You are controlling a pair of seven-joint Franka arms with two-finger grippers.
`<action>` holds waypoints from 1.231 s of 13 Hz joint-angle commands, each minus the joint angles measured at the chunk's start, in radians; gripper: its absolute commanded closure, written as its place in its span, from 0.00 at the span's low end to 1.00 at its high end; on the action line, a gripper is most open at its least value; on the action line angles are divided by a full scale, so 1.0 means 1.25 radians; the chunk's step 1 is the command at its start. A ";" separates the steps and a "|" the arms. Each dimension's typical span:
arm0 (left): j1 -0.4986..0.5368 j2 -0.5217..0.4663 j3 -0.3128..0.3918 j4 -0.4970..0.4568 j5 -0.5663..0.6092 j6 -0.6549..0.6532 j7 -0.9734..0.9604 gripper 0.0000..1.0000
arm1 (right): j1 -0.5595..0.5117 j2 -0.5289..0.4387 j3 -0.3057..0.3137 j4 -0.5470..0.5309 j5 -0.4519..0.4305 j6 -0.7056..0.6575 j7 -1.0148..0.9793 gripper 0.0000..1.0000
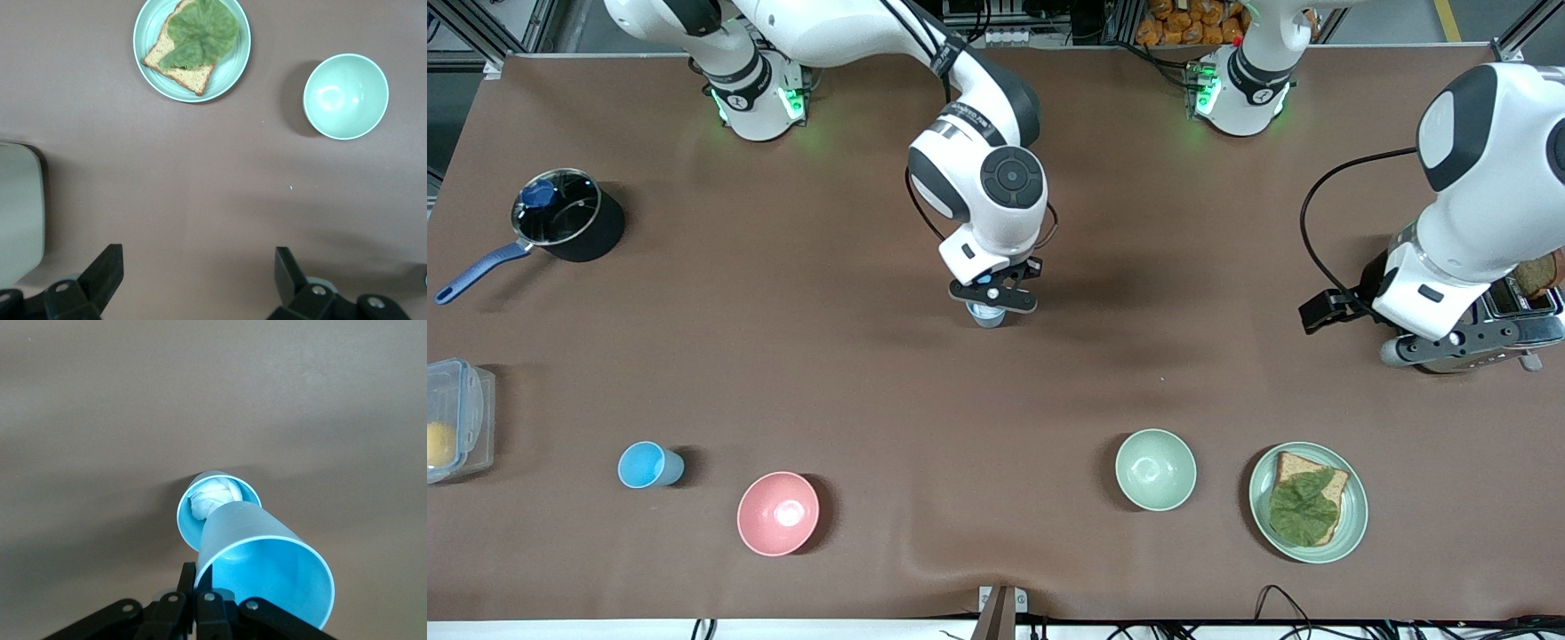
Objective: Stack blue cups with both arms
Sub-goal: 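Lower the right gripper's cup onto the tissue cup while the left gripper withdraws, then open the right gripper and lift it off the stacked cups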
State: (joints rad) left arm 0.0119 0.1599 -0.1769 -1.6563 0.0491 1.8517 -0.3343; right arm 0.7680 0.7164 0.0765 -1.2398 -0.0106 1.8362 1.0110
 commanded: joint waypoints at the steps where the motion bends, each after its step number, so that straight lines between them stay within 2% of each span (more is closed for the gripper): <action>1: 0.024 -0.073 -0.009 -0.010 0.004 -0.037 0.012 0.00 | 0.016 0.038 -0.010 0.035 -0.017 0.023 -0.010 1.00; 4: 0.053 -0.118 -0.013 0.000 0.002 -0.060 0.093 0.00 | 0.019 0.044 -0.010 0.035 -0.019 0.025 -0.012 1.00; 5: 0.049 -0.134 -0.012 0.013 0.001 -0.069 0.124 0.00 | 0.018 0.044 -0.010 0.035 -0.019 0.022 -0.021 0.94; 6: 0.051 -0.139 -0.011 0.020 -0.010 -0.094 0.125 0.00 | 0.012 0.041 -0.010 0.035 -0.019 0.017 -0.022 0.42; 7: 0.049 -0.139 -0.011 0.025 -0.010 -0.119 0.125 0.00 | 0.009 0.034 -0.011 0.035 -0.020 0.016 -0.023 0.00; 9: 0.049 -0.140 -0.007 0.029 -0.006 -0.136 0.125 0.00 | -0.018 0.015 -0.012 0.031 -0.025 0.009 -0.054 0.00; 12: 0.054 -0.148 -0.013 0.030 -0.007 -0.165 0.124 0.00 | -0.113 -0.072 -0.010 0.025 -0.011 -0.148 -0.223 0.00; 14: 0.054 -0.148 -0.013 0.041 -0.010 -0.183 0.124 0.00 | -0.178 -0.138 -0.007 -0.024 -0.009 -0.196 -0.355 0.00; 16: 0.054 -0.138 -0.012 0.091 -0.010 -0.218 0.130 0.00 | -0.250 -0.180 -0.005 -0.071 -0.008 -0.198 -0.455 0.00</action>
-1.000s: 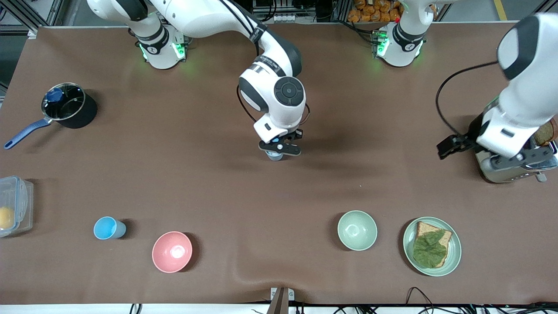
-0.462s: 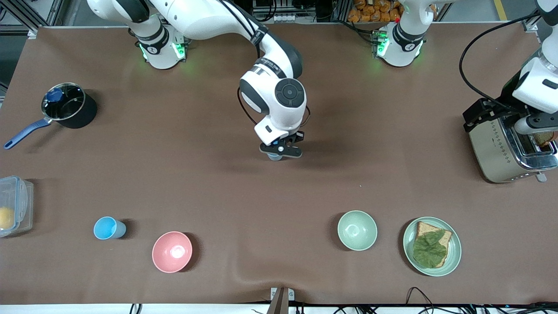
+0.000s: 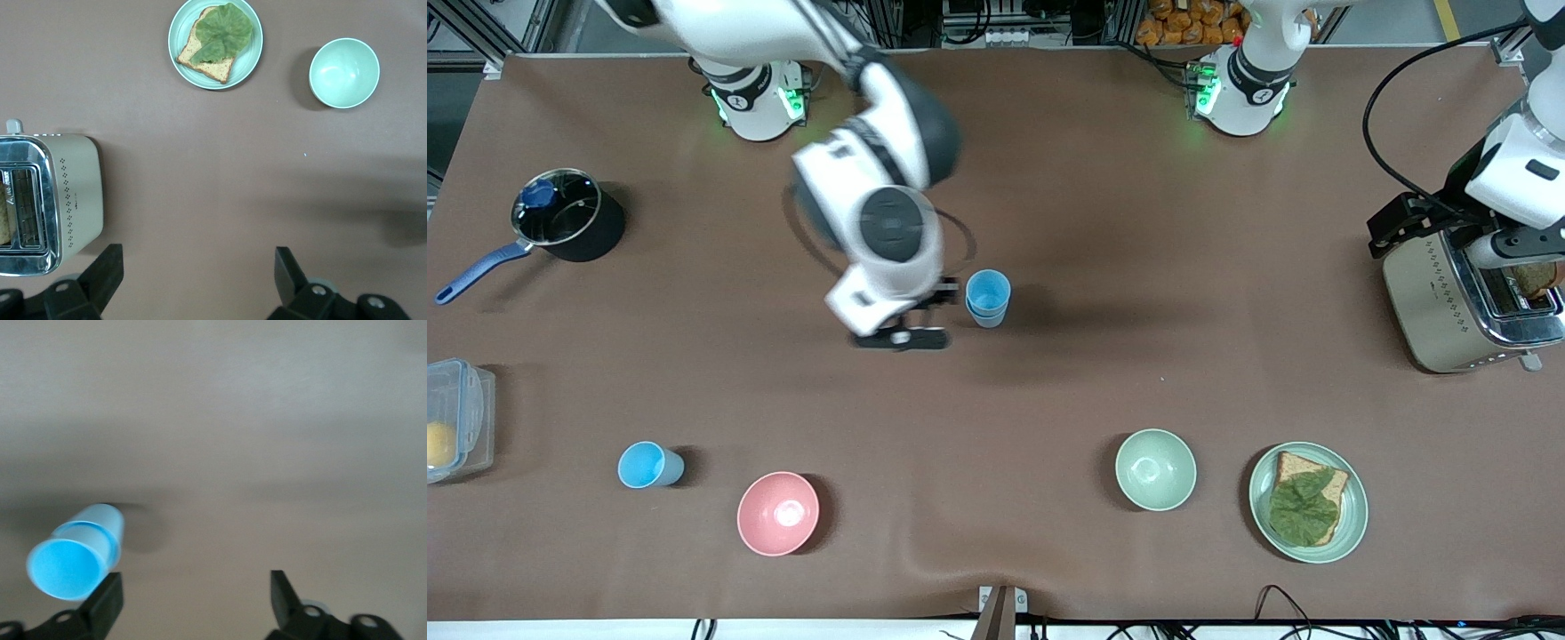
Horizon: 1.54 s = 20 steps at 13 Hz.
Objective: Stack blue cups with both arms
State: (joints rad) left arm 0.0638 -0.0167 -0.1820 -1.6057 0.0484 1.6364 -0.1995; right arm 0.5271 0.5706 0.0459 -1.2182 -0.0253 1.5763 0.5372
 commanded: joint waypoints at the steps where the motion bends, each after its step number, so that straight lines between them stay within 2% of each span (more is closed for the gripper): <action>1: 0.014 0.004 -0.009 0.059 -0.009 -0.060 0.026 0.00 | -0.090 -0.088 0.020 -0.111 0.004 0.008 -0.133 0.00; 5: 0.015 -0.007 -0.008 0.054 -0.012 -0.120 0.028 0.00 | -0.265 -0.251 0.021 -0.277 0.031 0.004 -0.435 0.00; 7: 0.016 -0.015 -0.002 0.057 -0.012 -0.126 0.032 0.00 | -0.345 -0.299 0.022 -0.293 0.031 -0.050 -0.536 0.00; 10: 0.016 -0.014 -0.003 0.061 -0.010 -0.126 0.032 0.00 | -0.432 -0.379 0.021 -0.305 0.031 -0.065 -0.565 0.00; 15: 0.015 -0.014 -0.008 0.061 -0.012 -0.129 0.030 0.00 | -0.476 -0.444 0.020 -0.308 0.030 -0.055 -0.549 0.00; 20: 0.015 -0.015 -0.004 0.078 -0.050 -0.146 0.028 0.00 | -0.471 -0.459 0.023 -0.325 0.030 -0.044 -0.480 0.00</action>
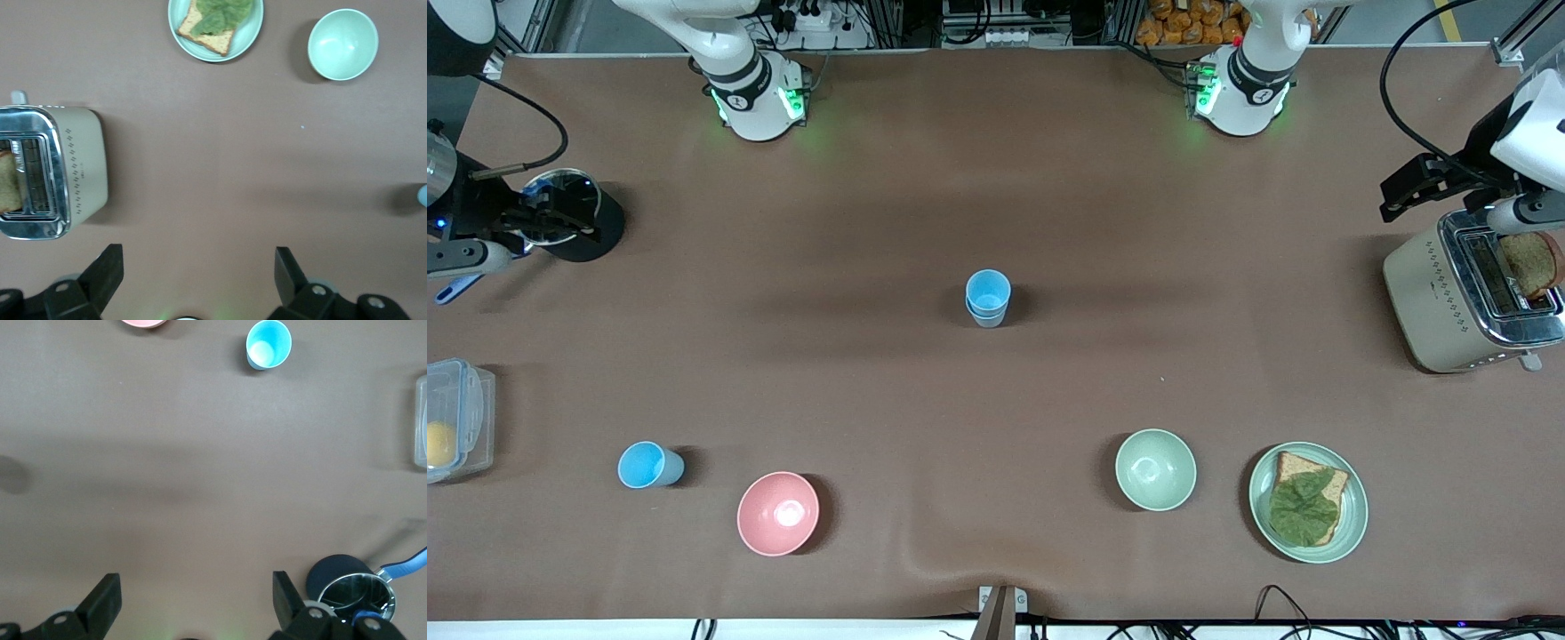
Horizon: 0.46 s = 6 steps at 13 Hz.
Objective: Stack blue cups with both arms
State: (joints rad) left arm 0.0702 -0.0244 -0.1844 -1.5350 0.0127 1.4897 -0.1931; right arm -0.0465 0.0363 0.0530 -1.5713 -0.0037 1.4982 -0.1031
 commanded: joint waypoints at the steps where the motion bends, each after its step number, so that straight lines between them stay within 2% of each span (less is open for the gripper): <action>1: 0.010 -0.007 -0.001 0.030 -0.021 -0.034 0.023 0.00 | -0.013 -0.031 0.019 -0.045 0.013 0.021 0.032 0.00; 6: 0.010 -0.007 -0.001 0.030 -0.016 -0.046 0.022 0.00 | 0.009 -0.025 0.019 -0.044 0.012 0.003 0.032 0.00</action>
